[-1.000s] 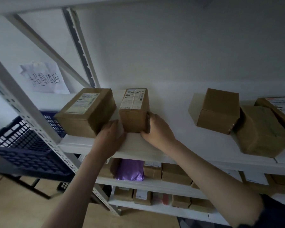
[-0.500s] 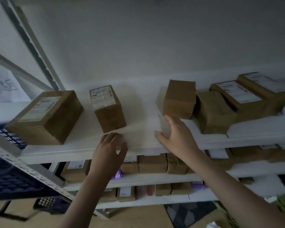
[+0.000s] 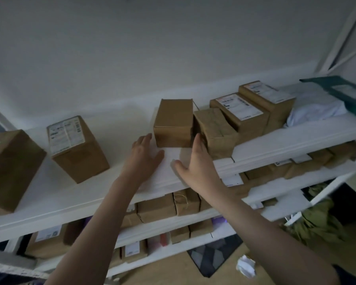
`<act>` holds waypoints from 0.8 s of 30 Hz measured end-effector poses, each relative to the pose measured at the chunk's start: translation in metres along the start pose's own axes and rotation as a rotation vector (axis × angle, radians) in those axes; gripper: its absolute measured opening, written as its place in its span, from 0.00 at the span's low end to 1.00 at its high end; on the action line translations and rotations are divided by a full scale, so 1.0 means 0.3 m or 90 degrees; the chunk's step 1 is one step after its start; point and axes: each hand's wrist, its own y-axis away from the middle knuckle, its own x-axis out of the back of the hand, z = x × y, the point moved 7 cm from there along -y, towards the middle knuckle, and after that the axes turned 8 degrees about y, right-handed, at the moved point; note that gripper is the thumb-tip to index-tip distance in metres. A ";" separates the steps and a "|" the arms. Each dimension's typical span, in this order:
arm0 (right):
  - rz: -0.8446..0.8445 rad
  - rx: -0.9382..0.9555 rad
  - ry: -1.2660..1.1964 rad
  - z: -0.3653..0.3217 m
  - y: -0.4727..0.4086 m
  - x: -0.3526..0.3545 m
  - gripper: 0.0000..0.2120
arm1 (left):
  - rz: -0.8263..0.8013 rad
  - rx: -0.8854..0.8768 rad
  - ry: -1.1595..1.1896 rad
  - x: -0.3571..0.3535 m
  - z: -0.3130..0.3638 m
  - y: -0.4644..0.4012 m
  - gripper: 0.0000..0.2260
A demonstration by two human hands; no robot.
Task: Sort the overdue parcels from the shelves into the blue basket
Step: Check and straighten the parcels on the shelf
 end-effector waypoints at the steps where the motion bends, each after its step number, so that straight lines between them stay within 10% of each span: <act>1: -0.004 -0.016 -0.008 0.001 -0.024 -0.003 0.51 | -0.004 0.001 0.012 -0.005 0.003 -0.035 0.31; 24: 0.001 0.089 -0.056 -0.024 0.141 -0.014 0.31 | 0.049 -0.065 0.069 0.020 0.056 0.362 0.41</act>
